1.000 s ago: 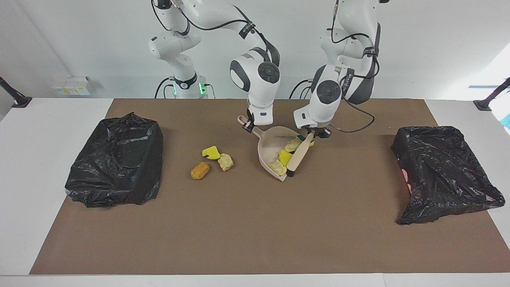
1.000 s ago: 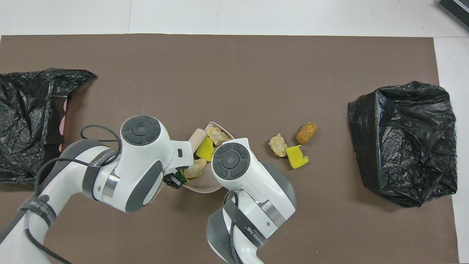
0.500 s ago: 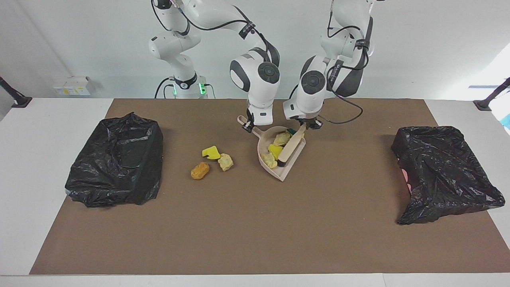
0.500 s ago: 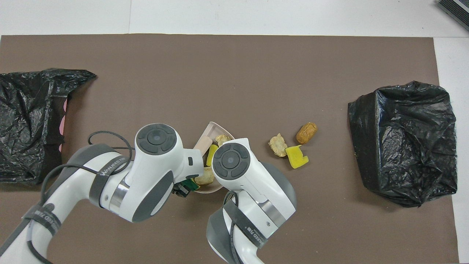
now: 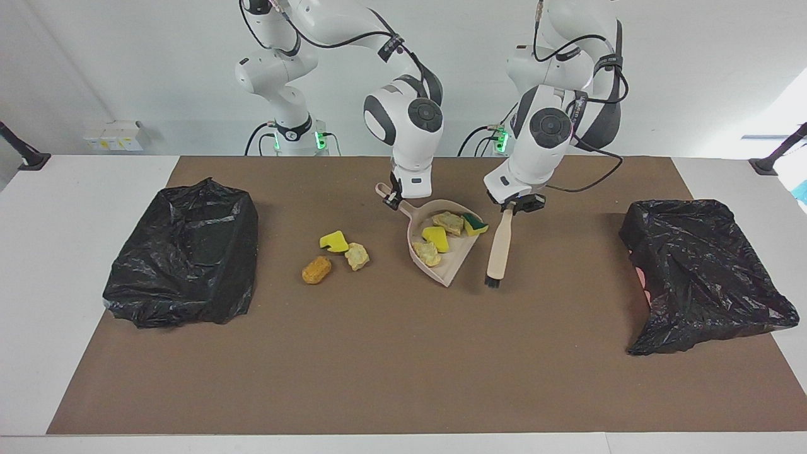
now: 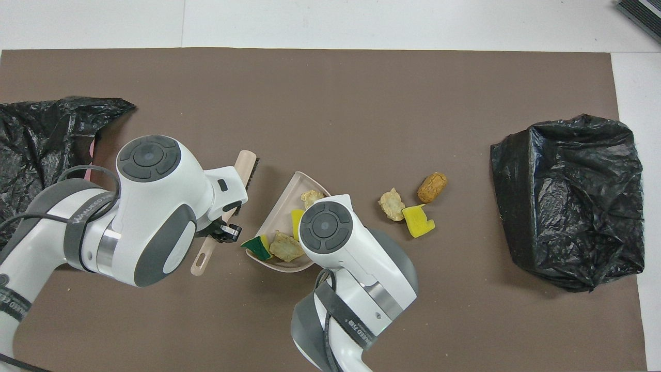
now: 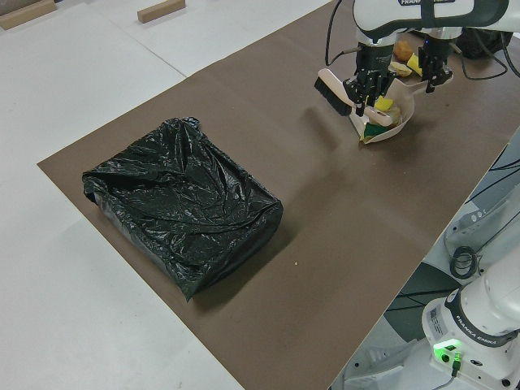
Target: Sweep and dump trash in bin
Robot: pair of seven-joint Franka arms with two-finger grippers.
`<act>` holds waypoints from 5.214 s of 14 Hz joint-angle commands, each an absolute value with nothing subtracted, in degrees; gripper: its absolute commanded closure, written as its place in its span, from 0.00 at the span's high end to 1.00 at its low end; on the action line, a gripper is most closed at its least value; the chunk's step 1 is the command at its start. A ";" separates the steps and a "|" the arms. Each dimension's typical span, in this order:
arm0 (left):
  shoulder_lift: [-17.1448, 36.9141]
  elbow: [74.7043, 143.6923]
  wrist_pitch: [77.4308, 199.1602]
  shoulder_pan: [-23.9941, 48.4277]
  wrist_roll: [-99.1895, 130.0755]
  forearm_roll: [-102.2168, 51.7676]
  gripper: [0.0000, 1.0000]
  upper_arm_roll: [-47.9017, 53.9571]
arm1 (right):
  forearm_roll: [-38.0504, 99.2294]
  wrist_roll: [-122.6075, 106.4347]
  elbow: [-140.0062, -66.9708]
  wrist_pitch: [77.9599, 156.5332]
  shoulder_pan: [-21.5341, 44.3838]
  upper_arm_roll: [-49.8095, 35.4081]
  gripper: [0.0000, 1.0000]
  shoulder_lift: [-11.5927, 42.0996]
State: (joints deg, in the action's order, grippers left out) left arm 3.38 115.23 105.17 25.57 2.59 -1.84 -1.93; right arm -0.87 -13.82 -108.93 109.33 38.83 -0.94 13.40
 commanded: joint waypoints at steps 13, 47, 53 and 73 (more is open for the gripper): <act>-3.69 135.09 115.22 20.30 11.16 -1.85 0.00 -1.41 | -1.85 -19.07 -110.48 111.27 36.91 -0.97 0.00 12.66; -5.10 136.93 121.99 45.53 38.85 -17.75 0.03 -0.97 | -15.36 -92.37 -107.75 105.11 -20.39 4.92 0.00 -5.01; -2.48 133.79 121.03 41.25 37.00 -16.97 1.00 -1.32 | -28.99 -94.30 -110.82 113.19 -18.02 4.75 0.00 -3.87; 7.48 96.24 100.29 4.67 -1.75 -6.50 1.00 -1.49 | -51.59 -100.89 -110.21 110.23 -8.09 4.31 0.00 -3.87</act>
